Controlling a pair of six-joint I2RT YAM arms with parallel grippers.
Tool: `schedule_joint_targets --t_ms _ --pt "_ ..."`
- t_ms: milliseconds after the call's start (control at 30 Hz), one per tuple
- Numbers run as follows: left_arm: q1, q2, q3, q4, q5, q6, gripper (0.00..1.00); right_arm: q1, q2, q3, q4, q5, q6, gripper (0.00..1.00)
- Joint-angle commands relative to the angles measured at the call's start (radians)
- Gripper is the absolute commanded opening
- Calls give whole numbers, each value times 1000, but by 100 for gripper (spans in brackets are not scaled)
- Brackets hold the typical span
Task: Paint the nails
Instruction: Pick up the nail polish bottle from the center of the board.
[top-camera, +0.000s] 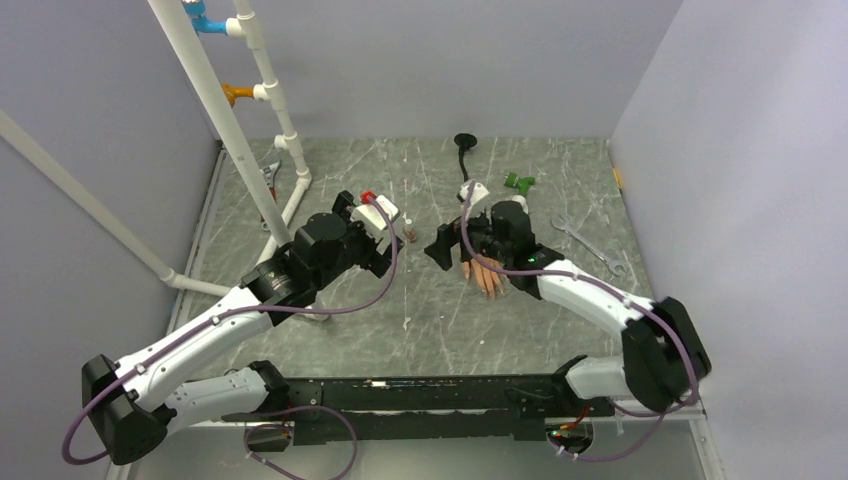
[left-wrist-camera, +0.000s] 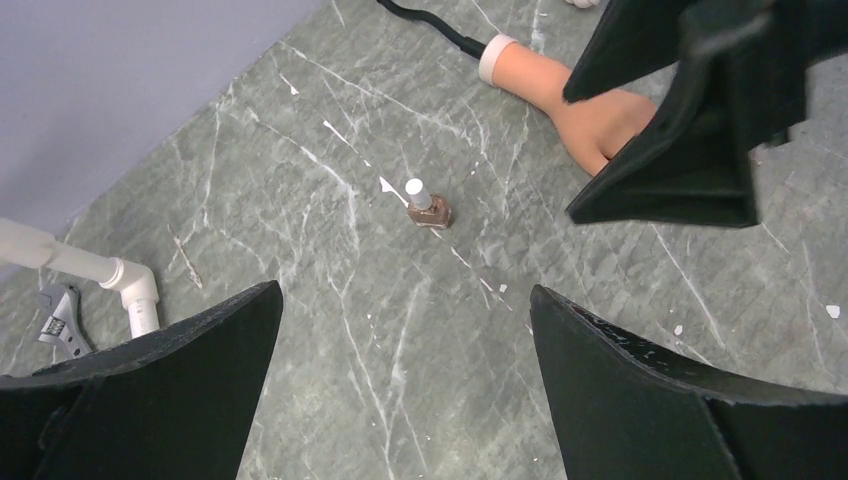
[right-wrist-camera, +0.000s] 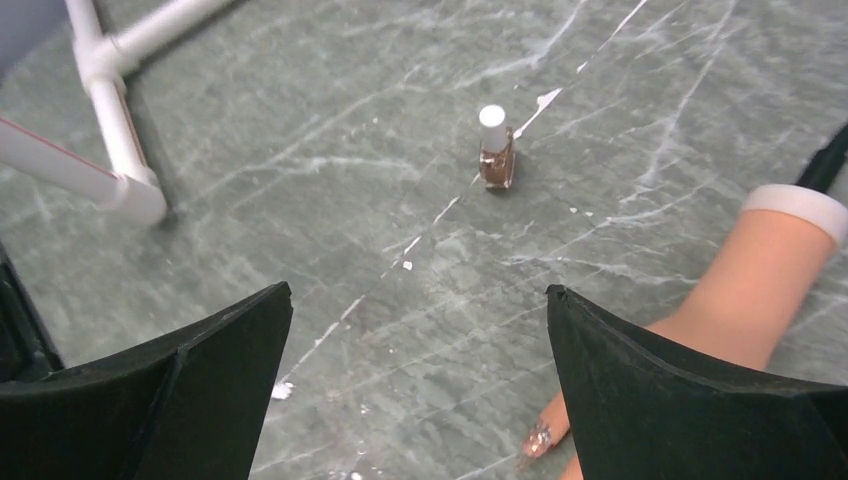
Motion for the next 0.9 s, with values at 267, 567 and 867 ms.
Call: schedule_joint_targets --t_ms 267,567,867 --pt "-4 -26 38 32 -12 -15 99 30 294 47 228 -238 -431 99" --pt "-4 -28 33 53 -16 -21 99 21 497 82 532 -156 -248 94" --pt "-5 -40 29 58 -77 -22 99 60 637 132 663 47 -58 84"
